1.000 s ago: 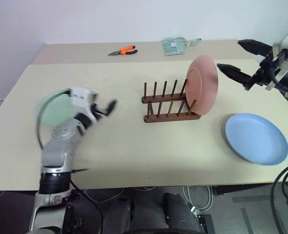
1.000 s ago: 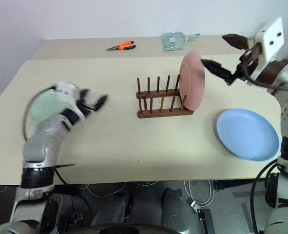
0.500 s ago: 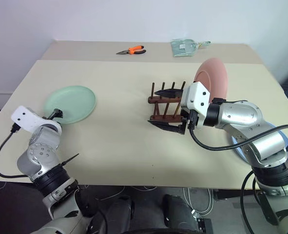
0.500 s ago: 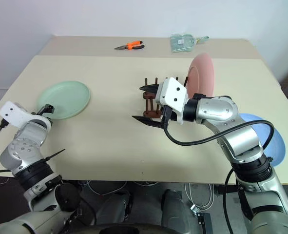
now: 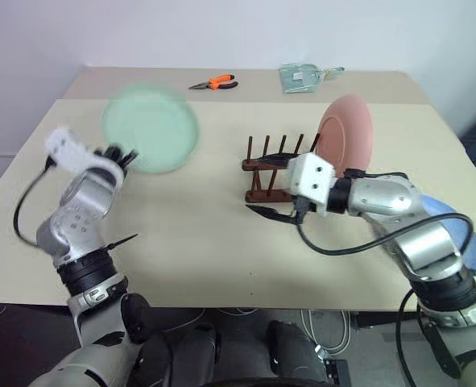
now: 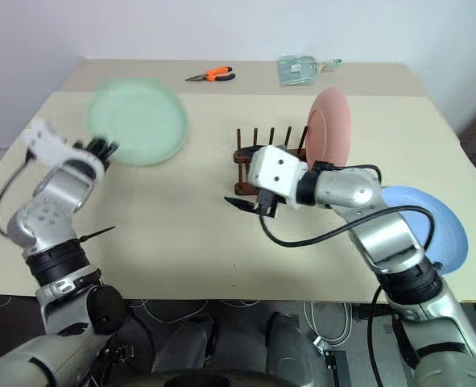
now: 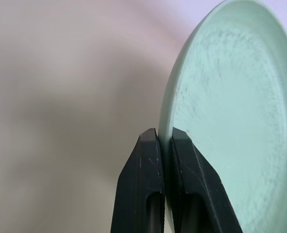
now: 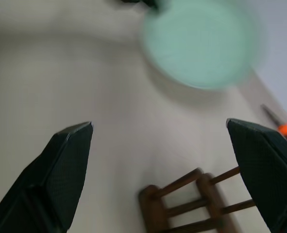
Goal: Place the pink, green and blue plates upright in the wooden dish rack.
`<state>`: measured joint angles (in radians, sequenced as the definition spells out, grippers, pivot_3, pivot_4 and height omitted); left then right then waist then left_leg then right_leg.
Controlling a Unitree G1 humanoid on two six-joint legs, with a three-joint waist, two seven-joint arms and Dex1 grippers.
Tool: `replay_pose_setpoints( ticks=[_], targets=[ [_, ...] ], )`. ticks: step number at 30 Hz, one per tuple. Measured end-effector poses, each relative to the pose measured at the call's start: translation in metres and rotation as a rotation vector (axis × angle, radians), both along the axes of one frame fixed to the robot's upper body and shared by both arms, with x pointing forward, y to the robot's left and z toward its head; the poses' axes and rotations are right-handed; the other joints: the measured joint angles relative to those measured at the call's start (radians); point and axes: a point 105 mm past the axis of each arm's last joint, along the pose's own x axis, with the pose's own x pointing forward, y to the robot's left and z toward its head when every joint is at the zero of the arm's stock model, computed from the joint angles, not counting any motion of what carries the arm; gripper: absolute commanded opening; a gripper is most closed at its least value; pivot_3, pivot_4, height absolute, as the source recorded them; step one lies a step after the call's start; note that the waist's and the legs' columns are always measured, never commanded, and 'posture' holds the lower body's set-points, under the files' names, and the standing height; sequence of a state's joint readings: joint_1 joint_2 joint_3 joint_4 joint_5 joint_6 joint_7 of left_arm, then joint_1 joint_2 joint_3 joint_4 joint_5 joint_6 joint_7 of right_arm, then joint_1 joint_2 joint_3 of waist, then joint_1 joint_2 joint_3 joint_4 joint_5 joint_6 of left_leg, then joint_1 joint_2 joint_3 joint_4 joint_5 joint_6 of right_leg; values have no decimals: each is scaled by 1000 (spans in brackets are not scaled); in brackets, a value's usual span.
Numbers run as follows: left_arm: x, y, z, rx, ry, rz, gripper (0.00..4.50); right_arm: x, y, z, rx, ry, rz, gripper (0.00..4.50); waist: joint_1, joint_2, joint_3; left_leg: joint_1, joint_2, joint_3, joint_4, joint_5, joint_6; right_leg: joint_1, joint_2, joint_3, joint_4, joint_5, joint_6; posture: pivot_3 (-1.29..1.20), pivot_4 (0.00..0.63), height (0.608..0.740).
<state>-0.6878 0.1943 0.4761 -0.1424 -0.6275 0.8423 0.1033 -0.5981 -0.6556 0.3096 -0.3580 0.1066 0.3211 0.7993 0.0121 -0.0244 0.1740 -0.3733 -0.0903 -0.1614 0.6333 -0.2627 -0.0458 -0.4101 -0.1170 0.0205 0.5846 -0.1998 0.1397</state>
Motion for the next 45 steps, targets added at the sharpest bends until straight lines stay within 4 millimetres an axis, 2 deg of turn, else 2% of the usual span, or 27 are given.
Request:
replay_pose_setpoints(
  ticks=[1,3,5,7,10,16,17,19,21,23,24,26,28,30,32,35,37,39,42,45],
  targets=[
    [-2,-23,20,42,-74,-82,29,5,7,4,-28,-72,7,4500,-2,0,0,0,0,0,0,0,0,0,0,0,0,0,0,0,150,740],
    [-9,-55,43,83,-162,-190,29,16,13,9,-81,-189,-2,4500,-7,0,0,1,0,1,-1,1,-2,0,0,1,0,0,0,0,150,740],
    [-15,-72,51,120,-196,-251,29,32,11,12,-128,-297,-49,4500,-20,1,0,2,1,1,-2,2,-4,-1,0,1,0,0,0,0,150,740],
    [-17,-83,49,159,-183,-294,29,50,8,15,-182,-391,-99,4500,-27,1,0,1,1,2,-3,3,-5,-2,0,2,1,0,0,0,150,740],
    [-19,-91,44,165,-146,-323,0,66,3,16,-250,-503,-140,3590,-28,1,0,1,1,1,-3,3,-4,-3,0,2,1,0,0,0,150,740],
    [-18,-85,41,157,-108,-285,0,71,7,11,-295,-583,-124,538,-26,0,0,1,1,1,-3,3,-5,-3,0,2,1,0,-1,0,150,740],
    [-18,-81,41,148,-108,-271,334,70,8,11,-292,-590,-118,38,-26,0,0,1,1,1,-3,3,-5,-3,0,2,1,0,-1,0,150,740],
    [-18,-78,42,83,-115,-266,1017,68,10,13,-288,-614,-106,0,-25,0,0,1,1,1,-2,3,-5,-2,0,2,1,0,-1,0,150,740],
    [-20,-77,47,9,-146,-275,2111,69,9,12,-292,-609,-114,0,-21,0,0,0,0,1,-2,3,-5,-2,0,2,1,0,0,0,150,740],
    [-19,-69,64,-88,-211,-238,3189,67,6,9,-266,-591,-120,0,-20,-2,1,0,0,0,-2,3,-5,-2,0,2,0,0,-1,0,150,740],
    [-18,-60,75,-130,-252,-198,3593,65,5,10,-229,-572,-123,0,-21,-2,2,0,0,0,-2,3,-5,-2,1,2,0,0,-1,0,150,740],
    [-18,-31,96,-191,-340,-83,3593,58,3,19,-89,-504,-140,0,-25,-2,1,1,1,1,-3,3,-5,-2,1,2,0,0,-1,0,150,740],
    [-19,-4,97,-136,-370,23,3593,50,-6,34,84,-396,-163,0,-30,-1,1,2,1,2,-4,3,-5,-2,1,3,0,0,-1,0,150,740],
    [-20,18,81,44,-347,96,3593,42,-21,49,269,-255,-177,0,-29,0,1,2,1,2,-4,3,-4,-1,2,3,0,0,-1,0,150,740],
    [-19,16,45,256,-269,40,3593,33,-37,65,484,-78,-183,0,-24,0,1,2,1,1,-3,1,-1,-1,2,4,0,1,-1,0,150,740],
    [-24,-15,-11,424,-155,-196,3593,17,-47,81,718,145,-124,0,-15,0,1,0,1,0,-3,0,1,-1,2,3,-1,1,-2,0,150,740],
    [-40,-45,-42,488,-112,-413,3593,7,-48,88,862,294,-63,0,-18,1,2,0,2,0,-4,0,1,-2,2,3,-1,0,-5,0,150,740],
    [-60,-68,-63,534,-88,-597,3593,2,-48,89,928,396,-36,0,-23,2,2,0,2,0,-5,0,1,-2,2,3,-1,-1,-6,0,150,740],
    [-89,-97,-84,512,-71,-828,3593,3,-54,80,975,503,-77,0,-25,4,2,0,2,1,-5,0,1,-3,2,3,-1,-1,-6,0,150,740],
    [-102,-109,-87,493,-80,-918,3593,9,-56,71,994,567,-122,0,-25,5,2,0,2,2,-4,0,1,-3,2,3,-1,-1,-6,0,150,740]
  ],
)
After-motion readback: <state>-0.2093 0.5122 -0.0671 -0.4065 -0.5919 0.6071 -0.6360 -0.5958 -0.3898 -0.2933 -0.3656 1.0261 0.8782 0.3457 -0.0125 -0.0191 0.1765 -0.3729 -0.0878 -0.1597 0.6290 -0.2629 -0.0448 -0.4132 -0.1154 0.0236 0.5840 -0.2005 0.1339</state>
